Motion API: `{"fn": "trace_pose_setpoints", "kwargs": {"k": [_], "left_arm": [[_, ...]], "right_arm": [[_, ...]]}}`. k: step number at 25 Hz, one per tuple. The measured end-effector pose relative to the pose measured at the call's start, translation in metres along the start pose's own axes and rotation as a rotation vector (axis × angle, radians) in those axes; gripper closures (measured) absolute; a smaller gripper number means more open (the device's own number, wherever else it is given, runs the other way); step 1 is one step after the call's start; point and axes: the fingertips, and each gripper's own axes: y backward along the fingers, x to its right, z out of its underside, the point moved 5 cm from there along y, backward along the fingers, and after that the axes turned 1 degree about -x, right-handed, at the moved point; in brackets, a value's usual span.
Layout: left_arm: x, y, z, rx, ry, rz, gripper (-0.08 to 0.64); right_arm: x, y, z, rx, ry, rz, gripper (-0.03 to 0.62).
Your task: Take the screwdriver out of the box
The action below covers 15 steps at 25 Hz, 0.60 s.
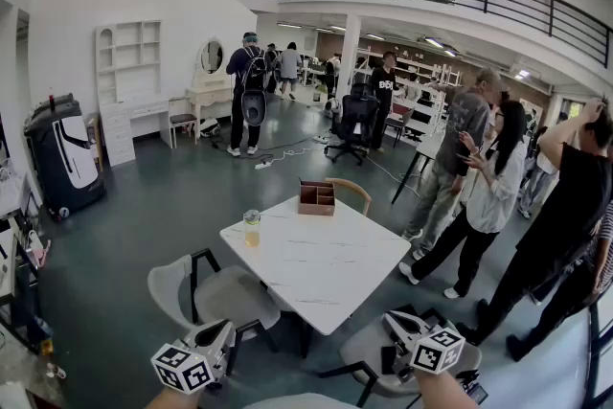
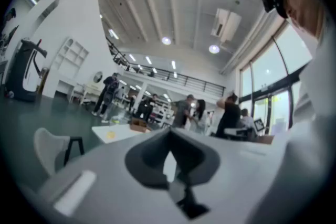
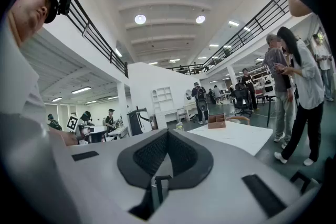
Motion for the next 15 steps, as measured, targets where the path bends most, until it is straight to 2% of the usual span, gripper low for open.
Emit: {"fn": "trace_pose_setpoints", "kwargs": {"k": [15], "left_arm": [[0.004,-0.010,0.001,0.006,-0.003,-0.011,0.557]], "right_arm": [[0.010,-0.006,-0.003,0.004,0.001,-0.030,0.584]]}}
